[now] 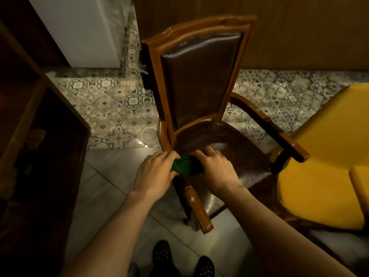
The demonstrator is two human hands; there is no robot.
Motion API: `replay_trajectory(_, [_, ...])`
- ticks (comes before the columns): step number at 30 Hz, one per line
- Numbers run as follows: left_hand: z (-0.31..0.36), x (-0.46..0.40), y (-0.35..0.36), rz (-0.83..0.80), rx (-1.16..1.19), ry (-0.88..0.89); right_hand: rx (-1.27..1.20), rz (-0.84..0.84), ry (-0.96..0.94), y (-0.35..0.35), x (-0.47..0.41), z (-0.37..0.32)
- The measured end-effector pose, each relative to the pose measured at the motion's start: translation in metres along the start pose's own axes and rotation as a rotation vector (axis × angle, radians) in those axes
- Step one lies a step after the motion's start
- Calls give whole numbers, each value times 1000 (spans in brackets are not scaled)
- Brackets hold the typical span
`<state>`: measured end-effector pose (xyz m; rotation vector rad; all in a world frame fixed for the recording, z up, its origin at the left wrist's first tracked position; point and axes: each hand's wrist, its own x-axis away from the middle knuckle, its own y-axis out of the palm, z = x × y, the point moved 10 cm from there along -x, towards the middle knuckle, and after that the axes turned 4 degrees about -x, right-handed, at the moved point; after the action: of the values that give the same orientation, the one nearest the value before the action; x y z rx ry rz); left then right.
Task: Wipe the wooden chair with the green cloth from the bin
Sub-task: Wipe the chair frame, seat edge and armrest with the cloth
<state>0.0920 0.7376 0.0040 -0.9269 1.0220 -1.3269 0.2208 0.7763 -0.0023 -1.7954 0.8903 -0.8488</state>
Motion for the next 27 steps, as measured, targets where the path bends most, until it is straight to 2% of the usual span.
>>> replay_trajectory(9, [-1, 32, 114, -83, 14, -32, -64, -101, 83, 104, 24, 52])
replay_trajectory(13, [-2, 44, 150, -139, 21, -56, -97, -160, 17, 133, 32, 59])
replay_trajectory(19, [-11, 44, 167, -160, 88, -22, -157, -171, -145, 151, 37, 49])
replay_trajectory(24, [-19, 14, 166, -116, 186, -24, -142, -158, -176, 166, 34, 49])
replay_trajectory(27, [-2, 4, 193, -276, 128, 70, -138, -138, -192, 170, 37, 49])
